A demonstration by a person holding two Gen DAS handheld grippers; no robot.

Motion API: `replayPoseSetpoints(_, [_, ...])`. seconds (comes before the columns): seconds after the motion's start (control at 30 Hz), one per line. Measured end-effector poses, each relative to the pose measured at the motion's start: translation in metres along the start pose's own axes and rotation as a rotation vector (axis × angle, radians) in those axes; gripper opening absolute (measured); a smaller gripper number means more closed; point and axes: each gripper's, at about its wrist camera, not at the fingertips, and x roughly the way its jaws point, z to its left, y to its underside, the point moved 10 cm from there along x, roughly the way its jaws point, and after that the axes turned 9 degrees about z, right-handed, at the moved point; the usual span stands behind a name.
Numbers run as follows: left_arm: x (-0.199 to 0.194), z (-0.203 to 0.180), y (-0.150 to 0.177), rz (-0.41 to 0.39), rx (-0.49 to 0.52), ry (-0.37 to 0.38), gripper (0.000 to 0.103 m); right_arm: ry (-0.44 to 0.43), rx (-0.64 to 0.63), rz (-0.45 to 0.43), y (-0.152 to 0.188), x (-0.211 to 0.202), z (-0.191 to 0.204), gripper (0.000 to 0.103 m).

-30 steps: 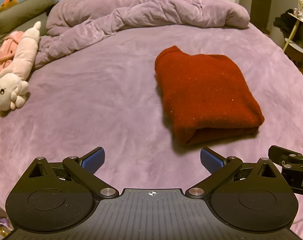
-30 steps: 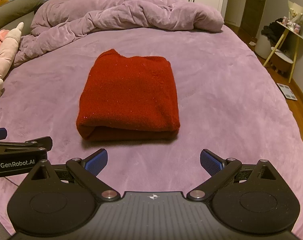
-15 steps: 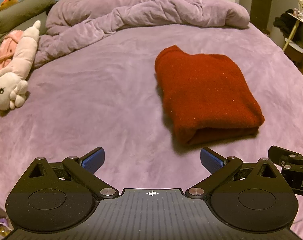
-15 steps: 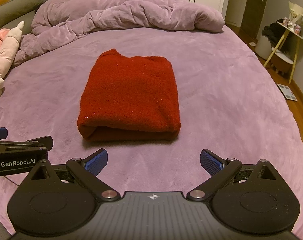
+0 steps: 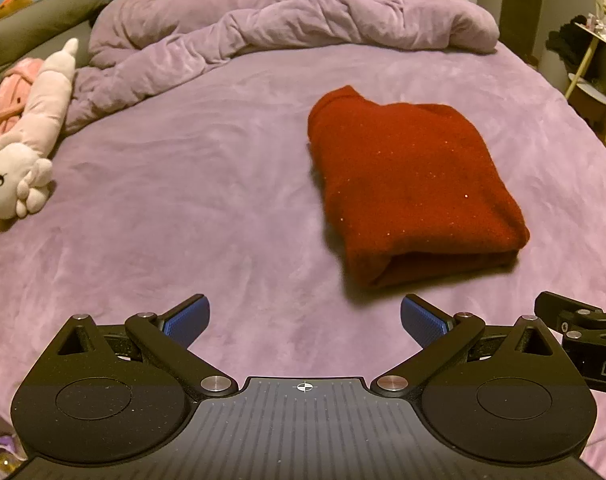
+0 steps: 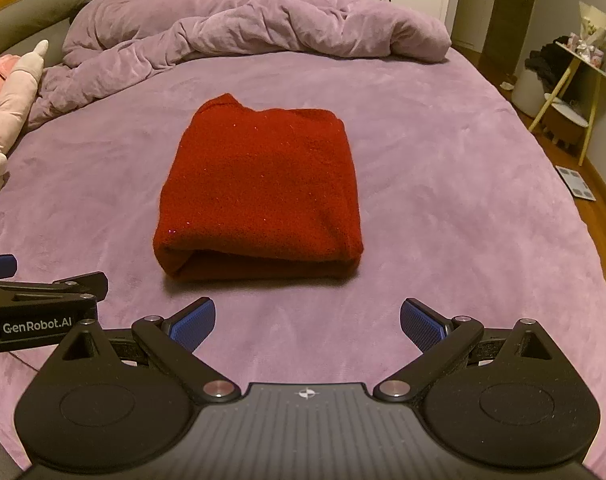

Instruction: Fold small clothes

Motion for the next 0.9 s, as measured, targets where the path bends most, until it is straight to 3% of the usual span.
replayPoseSetpoints(0.9, [0.0040,-0.0024,0.0014,0.000,0.010,-0.009,0.103,0.000,0.004,0.006,0.0021,0.0041,-0.0024,0.099])
